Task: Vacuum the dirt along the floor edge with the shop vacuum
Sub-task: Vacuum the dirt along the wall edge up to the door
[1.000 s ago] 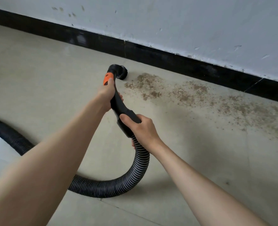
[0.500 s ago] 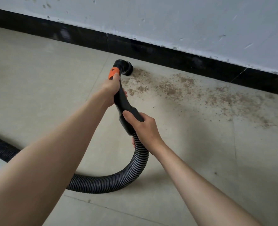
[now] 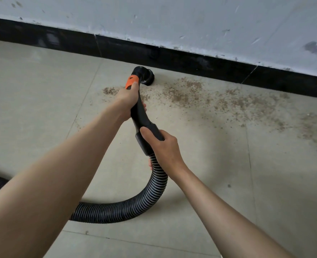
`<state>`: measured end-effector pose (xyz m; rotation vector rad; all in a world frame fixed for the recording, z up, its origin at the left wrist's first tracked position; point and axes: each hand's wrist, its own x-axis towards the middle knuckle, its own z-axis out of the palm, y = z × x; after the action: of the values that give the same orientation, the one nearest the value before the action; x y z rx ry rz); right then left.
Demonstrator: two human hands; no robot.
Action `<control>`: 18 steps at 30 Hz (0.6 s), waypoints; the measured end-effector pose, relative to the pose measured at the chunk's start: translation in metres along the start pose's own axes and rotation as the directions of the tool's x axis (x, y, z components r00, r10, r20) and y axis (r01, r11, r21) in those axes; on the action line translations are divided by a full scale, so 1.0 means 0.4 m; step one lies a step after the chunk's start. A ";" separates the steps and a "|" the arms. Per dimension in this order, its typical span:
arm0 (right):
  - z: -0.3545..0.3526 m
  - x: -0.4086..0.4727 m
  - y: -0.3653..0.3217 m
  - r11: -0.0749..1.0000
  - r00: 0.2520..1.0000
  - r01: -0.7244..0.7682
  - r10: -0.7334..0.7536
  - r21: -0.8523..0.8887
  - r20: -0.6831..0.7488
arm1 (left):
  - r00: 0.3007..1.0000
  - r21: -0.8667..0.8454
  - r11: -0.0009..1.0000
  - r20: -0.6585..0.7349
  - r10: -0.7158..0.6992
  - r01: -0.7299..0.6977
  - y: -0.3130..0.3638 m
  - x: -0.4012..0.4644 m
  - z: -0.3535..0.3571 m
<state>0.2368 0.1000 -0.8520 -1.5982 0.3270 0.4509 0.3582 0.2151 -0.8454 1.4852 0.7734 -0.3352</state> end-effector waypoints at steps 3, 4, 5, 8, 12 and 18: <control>-0.029 -0.010 0.007 1.000 1.000 0.006 -0.006 0.009 -0.028 | 0.999 -0.014 1.000 0.048 -0.003 0.004 -0.007 -0.006 0.038; -0.038 -0.014 0.010 1.000 0.999 0.008 -0.008 0.011 -0.042 | 0.998 -0.017 1.000 0.061 -0.001 0.002 -0.009 -0.009 0.051; -0.047 -0.018 0.014 1.000 0.998 0.012 -0.012 0.013 -0.060 | 0.997 -0.016 1.000 0.073 -0.002 0.003 -0.011 -0.014 0.065; -0.072 -0.026 0.028 0.999 0.992 0.029 -0.026 0.017 -0.123 | 0.991 -0.013 1.000 0.130 -0.019 0.021 -0.019 -0.020 0.102; -0.090 -0.037 0.044 0.999 0.987 0.032 -0.027 0.030 -0.158 | 0.985 0.025 1.000 0.170 -0.018 0.014 -0.029 -0.035 0.134; -0.047 -0.006 0.005 0.999 0.996 0.036 -0.037 -0.016 -0.079 | 0.993 -0.010 1.000 0.122 0.001 0.000 -0.001 -0.014 0.071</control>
<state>0.2354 0.0809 -0.8518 -1.6363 0.3552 0.3631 0.3610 0.1865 -0.8445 1.4418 0.6767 -0.4174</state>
